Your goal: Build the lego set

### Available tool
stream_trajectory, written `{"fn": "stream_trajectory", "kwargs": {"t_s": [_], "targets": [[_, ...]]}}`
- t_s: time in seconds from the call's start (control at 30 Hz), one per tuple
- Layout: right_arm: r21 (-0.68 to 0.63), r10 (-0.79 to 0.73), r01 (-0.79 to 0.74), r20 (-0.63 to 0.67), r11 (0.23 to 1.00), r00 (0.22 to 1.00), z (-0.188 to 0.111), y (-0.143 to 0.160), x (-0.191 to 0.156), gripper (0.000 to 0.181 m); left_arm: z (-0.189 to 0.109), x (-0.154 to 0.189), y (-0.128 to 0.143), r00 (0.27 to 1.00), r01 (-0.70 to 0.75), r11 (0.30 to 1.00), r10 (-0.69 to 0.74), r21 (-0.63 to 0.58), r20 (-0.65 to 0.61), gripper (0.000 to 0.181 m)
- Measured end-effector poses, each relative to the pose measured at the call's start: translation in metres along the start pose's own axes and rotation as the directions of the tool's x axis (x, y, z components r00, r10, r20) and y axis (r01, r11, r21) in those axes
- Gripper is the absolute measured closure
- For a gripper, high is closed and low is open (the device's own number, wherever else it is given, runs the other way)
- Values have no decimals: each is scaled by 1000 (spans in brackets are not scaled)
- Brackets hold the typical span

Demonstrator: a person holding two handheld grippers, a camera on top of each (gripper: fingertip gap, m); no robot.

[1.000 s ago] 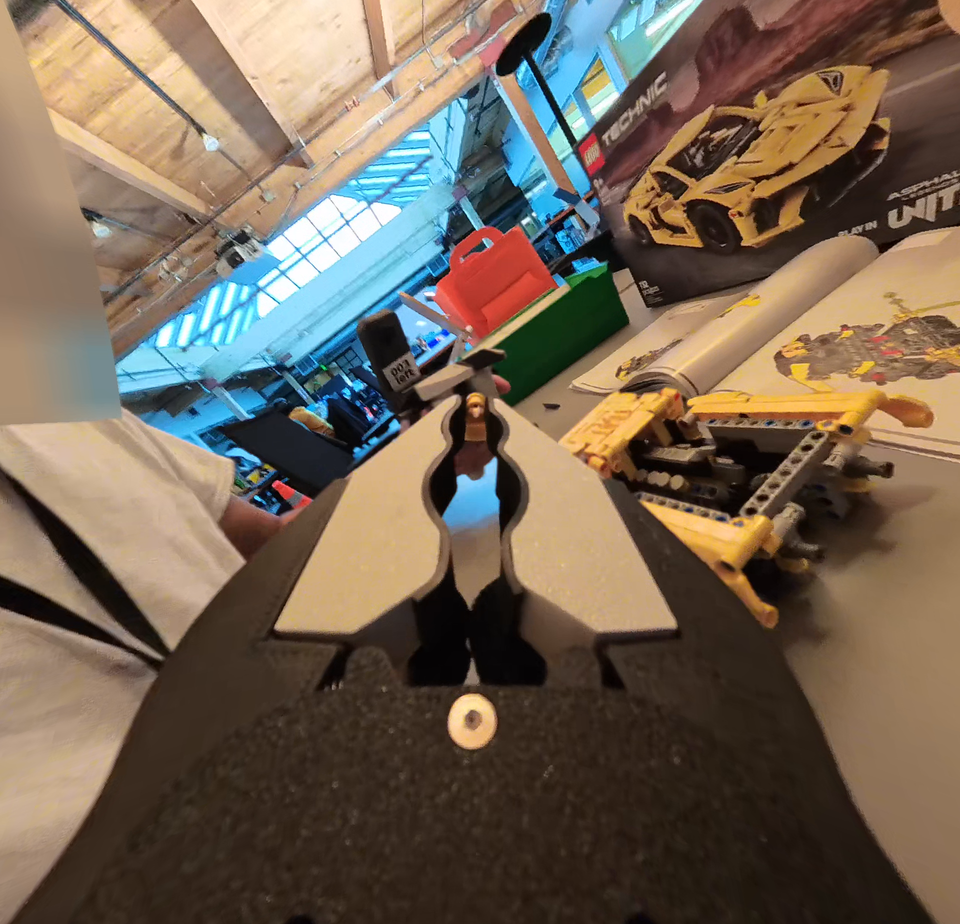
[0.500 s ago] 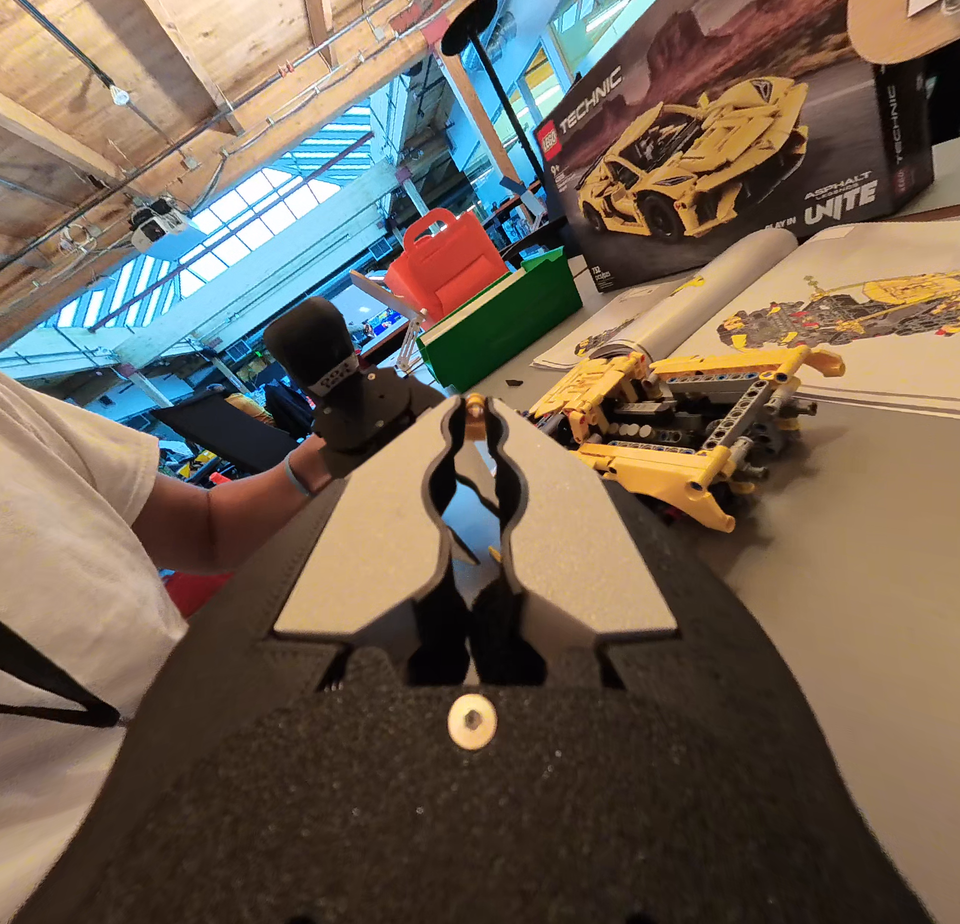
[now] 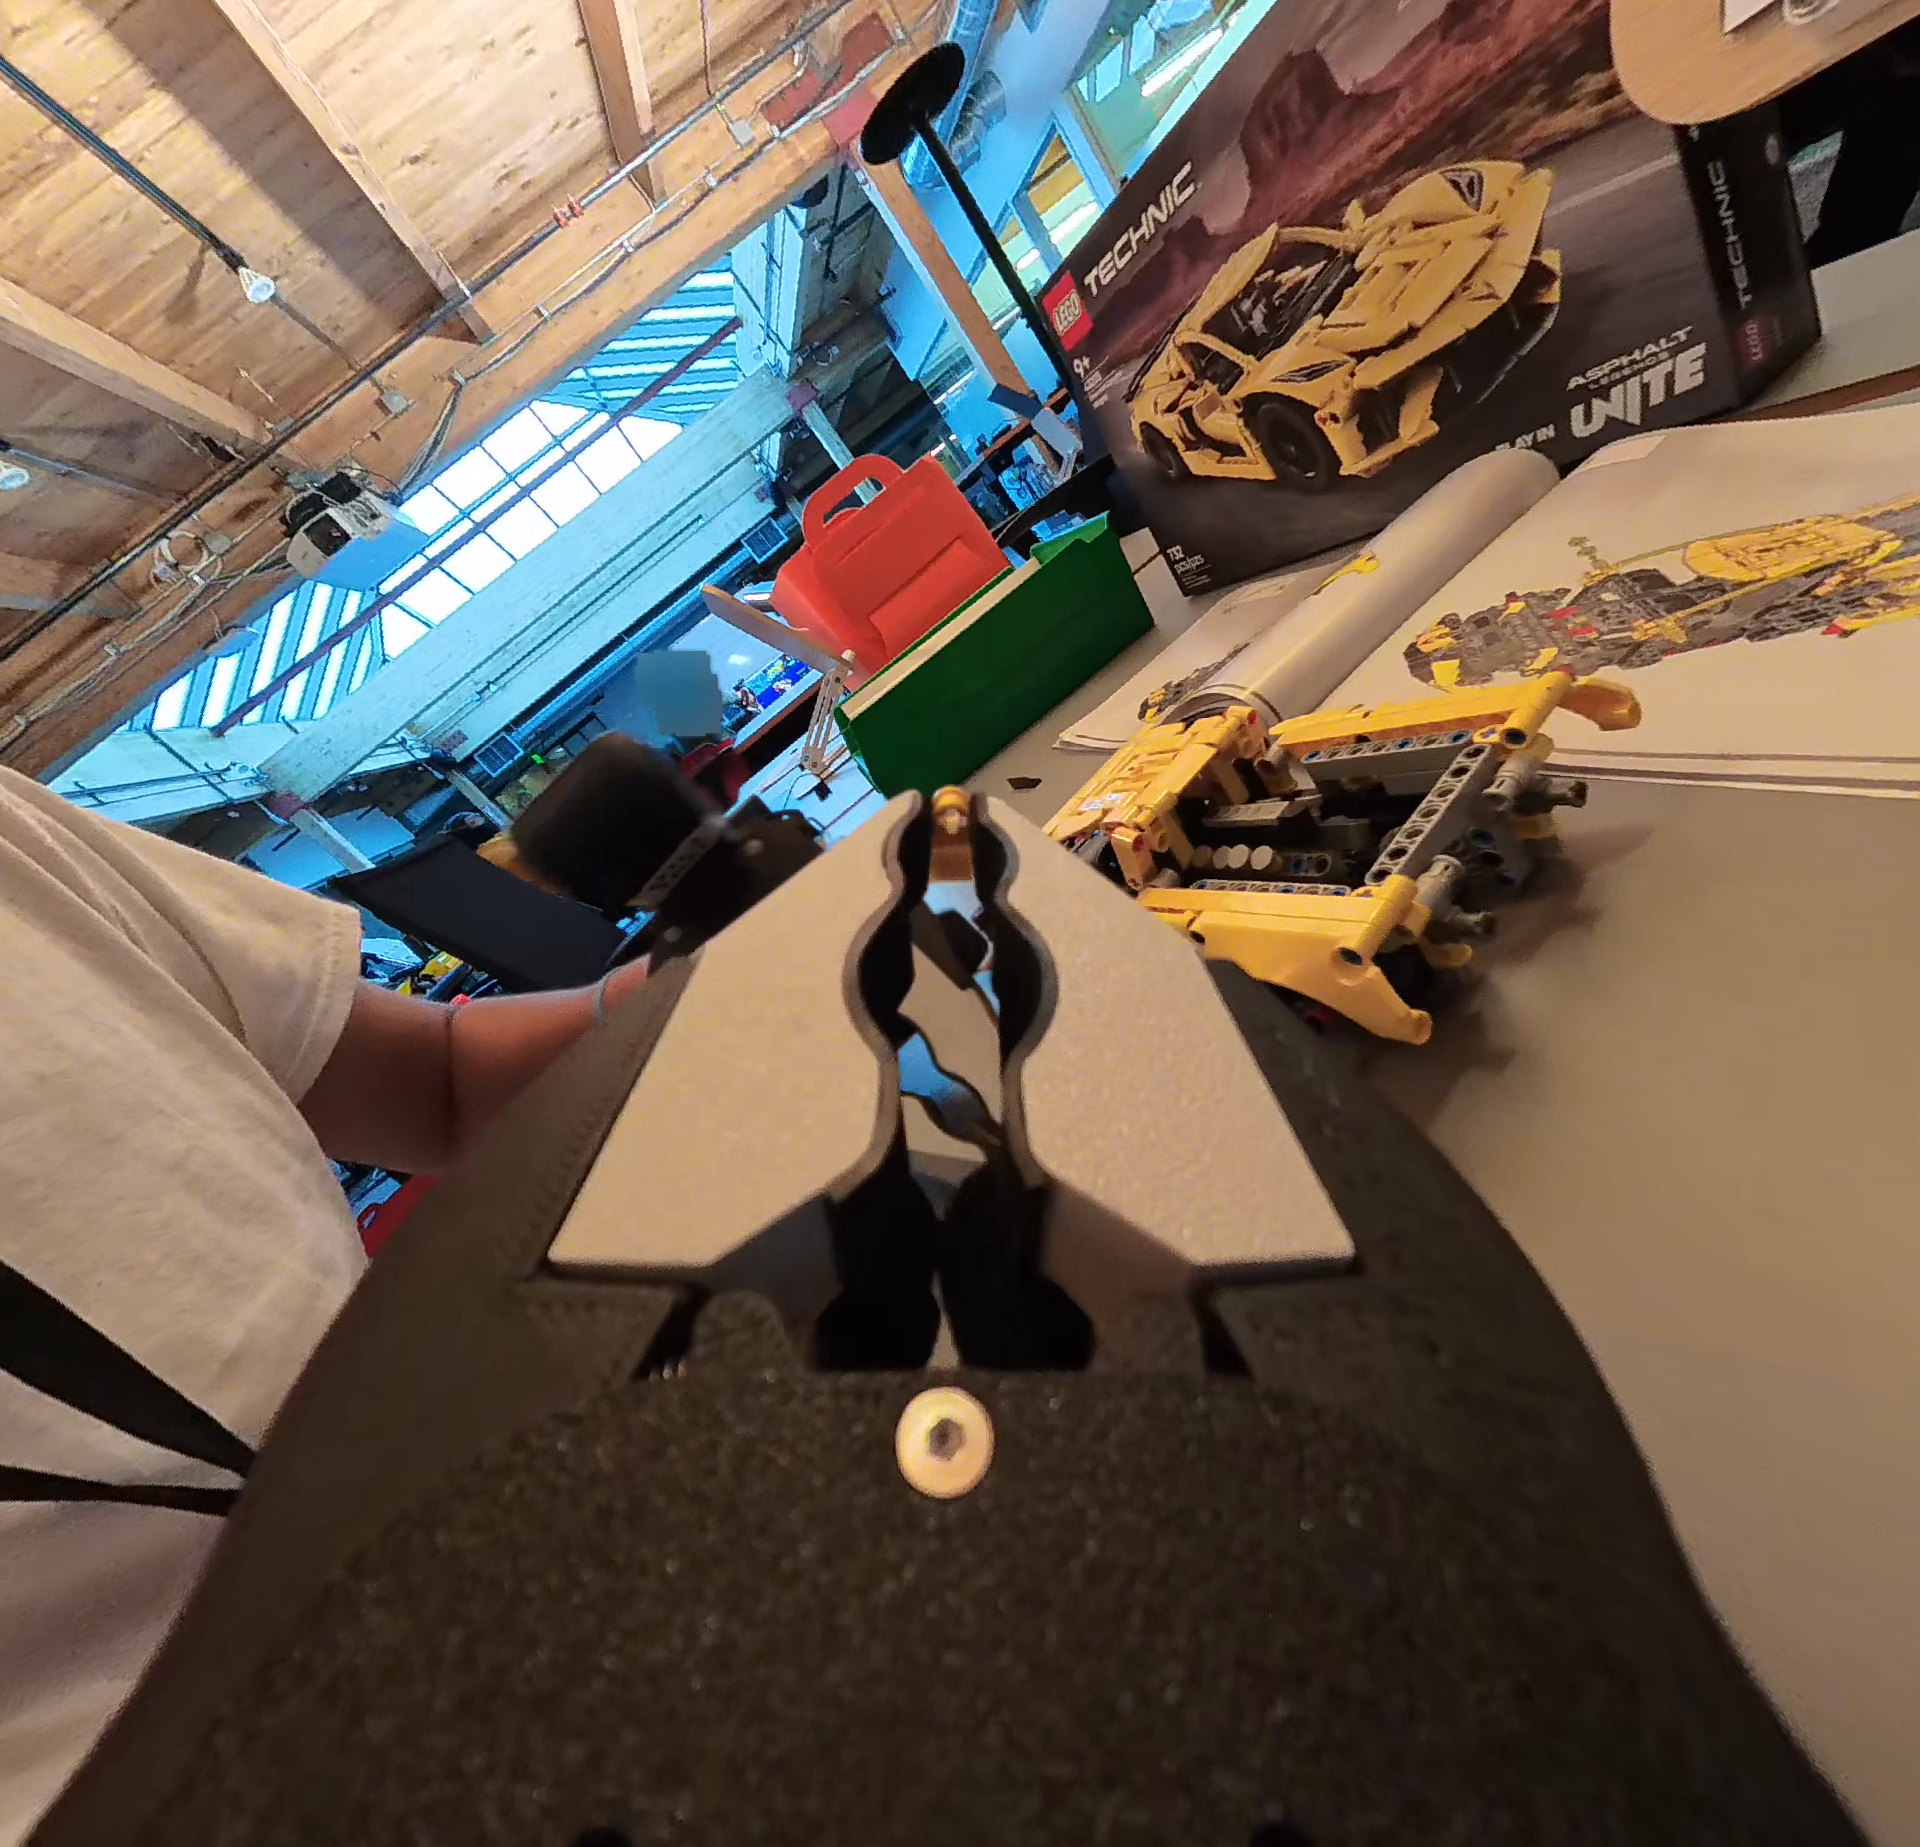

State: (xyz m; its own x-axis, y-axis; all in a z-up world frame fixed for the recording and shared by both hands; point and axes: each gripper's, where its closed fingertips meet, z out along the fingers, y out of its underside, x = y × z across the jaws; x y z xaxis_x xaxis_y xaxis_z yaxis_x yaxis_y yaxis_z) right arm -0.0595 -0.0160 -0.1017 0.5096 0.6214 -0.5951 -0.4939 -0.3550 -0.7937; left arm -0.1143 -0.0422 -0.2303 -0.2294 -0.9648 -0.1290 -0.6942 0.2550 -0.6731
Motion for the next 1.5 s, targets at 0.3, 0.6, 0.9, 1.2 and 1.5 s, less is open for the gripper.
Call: {"fn": "stream_trajectory", "kwargs": {"t_s": [0.3,0.6,0.9,1.2,1.5], "targets": [[-228,-168,195,132,954,977,25,45,-25,175,-90,-16,-42,780,-551,832,488,61,392,179],[-191,-288,332,225,924,931,32,49,-51,175,-111,-18,-59,626,-702,708,664,-75,408,179],[-185,-278,327,249,927,928,34,50,-56,175,-111,-8,-60,606,-727,680,702,-97,375,179],[-201,-261,319,269,926,927,34,54,-58,175,-110,-4,-57,596,-750,656,726,-87,342,179],[-222,-288,357,291,907,912,33,60,-60,175,-111,-2,-56,627,-743,667,722,-54,293,179]]}}
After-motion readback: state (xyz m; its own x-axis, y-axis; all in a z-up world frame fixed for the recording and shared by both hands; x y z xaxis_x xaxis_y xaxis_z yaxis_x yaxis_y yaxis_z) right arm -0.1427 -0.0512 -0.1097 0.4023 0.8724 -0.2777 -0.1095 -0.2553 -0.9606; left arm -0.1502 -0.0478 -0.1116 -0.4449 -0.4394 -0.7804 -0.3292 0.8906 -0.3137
